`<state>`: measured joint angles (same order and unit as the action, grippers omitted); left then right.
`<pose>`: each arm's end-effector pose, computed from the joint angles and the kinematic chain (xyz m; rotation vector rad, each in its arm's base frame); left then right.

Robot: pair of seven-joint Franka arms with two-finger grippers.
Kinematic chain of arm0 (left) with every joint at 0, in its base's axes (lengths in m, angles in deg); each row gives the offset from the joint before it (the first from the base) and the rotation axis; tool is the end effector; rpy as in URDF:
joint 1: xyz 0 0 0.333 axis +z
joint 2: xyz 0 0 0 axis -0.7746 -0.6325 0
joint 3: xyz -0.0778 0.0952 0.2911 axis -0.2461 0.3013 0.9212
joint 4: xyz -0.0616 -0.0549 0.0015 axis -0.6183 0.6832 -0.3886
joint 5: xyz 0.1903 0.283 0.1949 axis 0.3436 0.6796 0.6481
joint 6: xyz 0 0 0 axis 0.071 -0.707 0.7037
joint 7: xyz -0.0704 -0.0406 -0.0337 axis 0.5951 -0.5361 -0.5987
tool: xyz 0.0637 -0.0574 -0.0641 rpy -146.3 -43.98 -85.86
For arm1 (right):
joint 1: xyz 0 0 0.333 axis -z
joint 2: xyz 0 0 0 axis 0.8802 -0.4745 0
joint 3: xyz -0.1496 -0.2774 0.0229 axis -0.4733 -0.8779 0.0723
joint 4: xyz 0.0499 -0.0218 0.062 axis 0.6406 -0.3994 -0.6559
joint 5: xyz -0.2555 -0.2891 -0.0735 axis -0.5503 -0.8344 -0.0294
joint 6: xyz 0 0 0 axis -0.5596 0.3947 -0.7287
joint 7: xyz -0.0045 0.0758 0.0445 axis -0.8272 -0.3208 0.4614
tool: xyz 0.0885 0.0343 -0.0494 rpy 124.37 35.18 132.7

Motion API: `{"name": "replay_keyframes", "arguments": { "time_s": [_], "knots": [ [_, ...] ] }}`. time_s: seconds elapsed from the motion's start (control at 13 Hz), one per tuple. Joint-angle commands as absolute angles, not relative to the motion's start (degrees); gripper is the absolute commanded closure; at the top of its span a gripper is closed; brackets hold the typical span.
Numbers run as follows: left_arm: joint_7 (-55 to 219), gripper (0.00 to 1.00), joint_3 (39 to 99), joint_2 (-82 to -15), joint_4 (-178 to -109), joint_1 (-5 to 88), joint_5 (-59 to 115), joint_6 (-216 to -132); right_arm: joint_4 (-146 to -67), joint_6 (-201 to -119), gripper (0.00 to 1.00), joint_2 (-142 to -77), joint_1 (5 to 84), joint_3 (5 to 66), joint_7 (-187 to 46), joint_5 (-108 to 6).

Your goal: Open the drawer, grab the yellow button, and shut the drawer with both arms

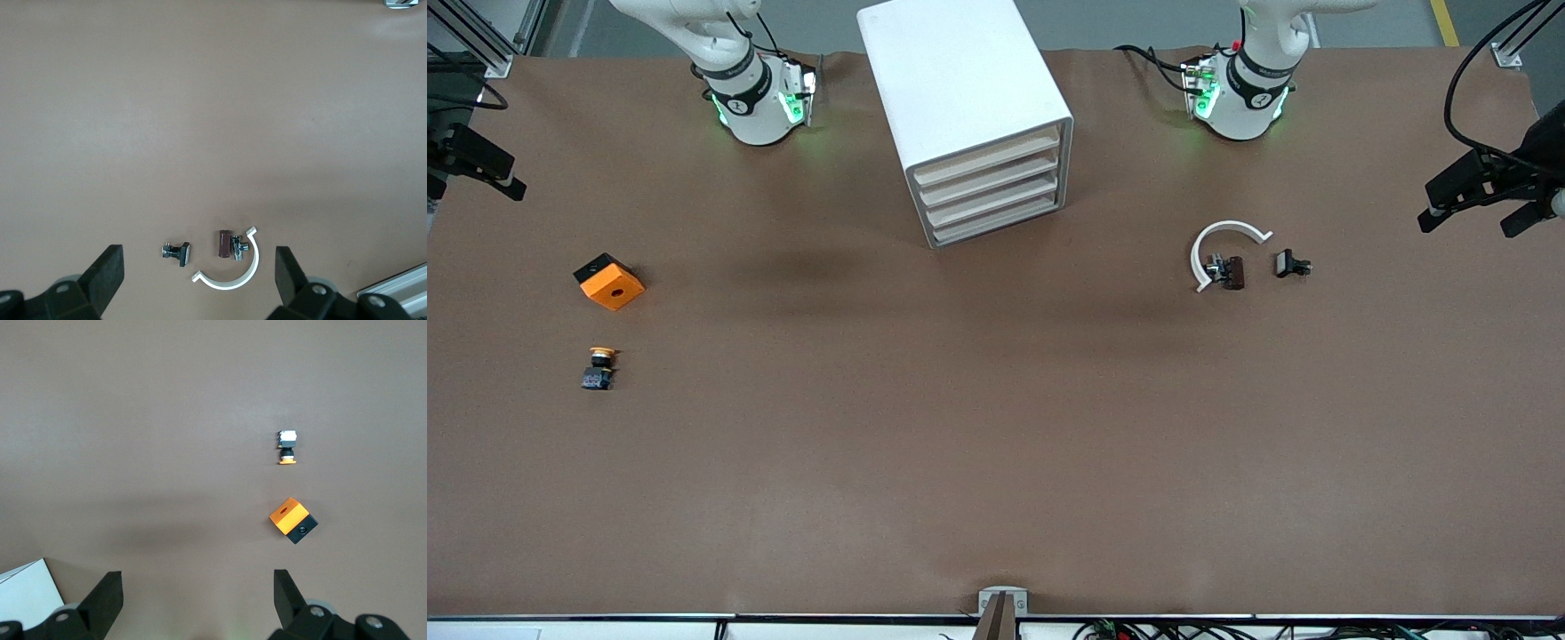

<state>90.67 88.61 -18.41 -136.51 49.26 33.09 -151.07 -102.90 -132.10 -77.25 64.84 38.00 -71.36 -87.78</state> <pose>0.5376 -0.0080 0.6549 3.0707 -0.0582 0.1744 0.4989 -0.0571 0.6570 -3.1333 0.0641 -0.0202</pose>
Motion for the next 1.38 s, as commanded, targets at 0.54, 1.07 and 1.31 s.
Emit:
{"name": "replay_keyframes", "arguments": {
  "time_s": [0.54,1.07,1.31],
  "knots": [
    [87.59,0.00,88.99,-19.03,-136.10,48.22,32.97,-149.76,-104.41,-133.24,0.00,-75.66,65.36,38.04,-70.70,-88.43],
    [85.30,0.00,86.97,-19.64,-135.75,48.04,35.34,-148.97,-104.67,-132.71,0.00,-75.57,65.36,37.86,-70.70,-88.25],
    [83.89,0.00,86.88,-19.64,-134.35,47.95,35.25,-148.97,-105.02,-132.71,0.00,-75.30,65.36,37.86,-70.70,-88.25]
  ]
}}
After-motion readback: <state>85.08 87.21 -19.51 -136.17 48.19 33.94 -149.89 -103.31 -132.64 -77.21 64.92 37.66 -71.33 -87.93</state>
